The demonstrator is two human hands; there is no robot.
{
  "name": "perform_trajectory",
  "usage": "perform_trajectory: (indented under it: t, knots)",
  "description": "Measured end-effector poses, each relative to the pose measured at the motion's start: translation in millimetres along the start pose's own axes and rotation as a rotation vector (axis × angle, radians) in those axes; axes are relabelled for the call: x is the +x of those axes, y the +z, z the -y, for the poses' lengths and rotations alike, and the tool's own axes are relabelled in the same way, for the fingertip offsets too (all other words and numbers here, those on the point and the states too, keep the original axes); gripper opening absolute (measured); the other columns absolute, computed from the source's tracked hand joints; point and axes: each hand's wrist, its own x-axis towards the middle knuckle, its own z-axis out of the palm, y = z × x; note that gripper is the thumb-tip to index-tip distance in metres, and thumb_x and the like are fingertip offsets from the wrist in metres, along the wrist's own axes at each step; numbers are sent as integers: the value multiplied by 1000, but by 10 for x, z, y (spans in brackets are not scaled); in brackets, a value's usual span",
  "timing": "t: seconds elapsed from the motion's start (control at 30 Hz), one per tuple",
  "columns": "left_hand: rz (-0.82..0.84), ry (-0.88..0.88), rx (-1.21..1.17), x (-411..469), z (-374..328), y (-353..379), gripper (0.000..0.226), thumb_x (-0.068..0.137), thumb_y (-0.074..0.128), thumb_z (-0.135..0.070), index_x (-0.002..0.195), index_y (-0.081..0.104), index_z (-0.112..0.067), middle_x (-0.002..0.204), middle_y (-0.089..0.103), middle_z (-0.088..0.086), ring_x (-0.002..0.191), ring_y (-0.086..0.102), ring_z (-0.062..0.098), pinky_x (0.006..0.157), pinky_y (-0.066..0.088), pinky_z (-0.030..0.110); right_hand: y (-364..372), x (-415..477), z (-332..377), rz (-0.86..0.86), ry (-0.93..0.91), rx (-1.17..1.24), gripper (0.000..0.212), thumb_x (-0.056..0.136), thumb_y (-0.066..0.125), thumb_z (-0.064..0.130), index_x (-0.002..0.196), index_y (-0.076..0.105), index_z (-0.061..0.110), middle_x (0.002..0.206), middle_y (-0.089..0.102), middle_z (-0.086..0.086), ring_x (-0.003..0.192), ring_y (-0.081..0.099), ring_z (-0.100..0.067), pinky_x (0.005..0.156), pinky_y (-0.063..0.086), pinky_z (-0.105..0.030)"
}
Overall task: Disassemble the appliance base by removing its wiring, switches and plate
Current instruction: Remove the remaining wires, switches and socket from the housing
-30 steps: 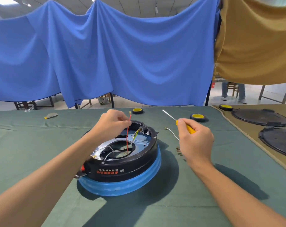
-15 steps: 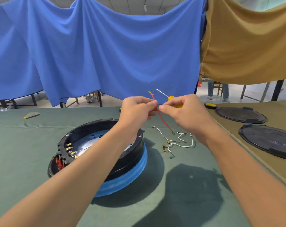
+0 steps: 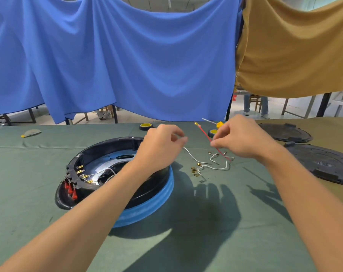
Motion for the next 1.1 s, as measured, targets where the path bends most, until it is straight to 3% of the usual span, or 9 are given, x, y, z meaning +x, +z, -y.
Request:
perform_trajectory:
  t: [0.1,0.2,0.37,0.5,0.6,0.87,0.97,1.03,1.1]
  knots:
    - [89,172,486,-58,142,-67,29,96,50,-44,107,68,-24,104,65,-6,98,58,18,77,47,33,-45,-2,-169,175,-9,-295,5,78,76,23,73,77,24,77,72,5,81,62,-13,74,51,-31]
    - [100,178,415,-95,238,-59,30,97,49,-42,100,71,-21,100,61,-5,95,54,16,72,39,30,70,-16,-260,331,-38,-407,2,80,75,25,78,76,25,79,67,9,80,58,-9,69,48,-25]
    - [68,204,414,-94,286,-45,29,97,49,-40,101,71,-21,102,63,-5,97,52,16,77,46,34,159,-2,-369,499,-49,-441,17,79,78,27,65,69,31,75,67,12,75,57,-1,61,41,-21]
    - [72,203,406,-88,286,-49,29,98,48,-38,102,70,-20,103,62,-4,97,52,16,78,46,35,164,-4,-436,508,-54,-426,21,78,79,30,59,69,34,67,63,20,75,57,0,60,41,-20]
    - [98,194,381,-75,284,-62,29,98,47,-38,106,69,-20,105,63,-4,94,51,14,79,46,34,136,-6,-430,478,-43,-337,5,79,77,36,78,77,31,77,67,20,80,59,0,70,46,-23]
    - [311,24,408,108,647,-478,48,94,50,-51,129,54,-20,121,61,1,104,53,23,91,44,38,-38,-1,-185,287,-173,-223,19,97,56,30,102,72,37,98,69,13,88,60,-1,81,46,-24]
    - [459,-81,522,119,848,-528,77,85,37,-74,150,25,-34,155,28,-1,144,22,28,115,22,49,-13,-1,-39,266,-219,-74,25,98,53,29,111,64,47,80,68,13,67,59,2,65,44,-17]
    - [517,-131,573,120,924,-521,86,76,28,-85,150,7,-47,163,3,-6,149,0,25,118,6,51,38,-14,45,240,-235,50,29,97,53,30,119,55,50,77,69,8,60,58,-3,61,47,-21]
    - [514,-131,590,127,955,-506,89,68,23,-91,147,3,-55,163,0,-7,149,-1,26,116,3,51,116,-30,128,192,-241,123,26,96,55,32,119,54,43,76,71,9,56,57,-3,60,49,-25]
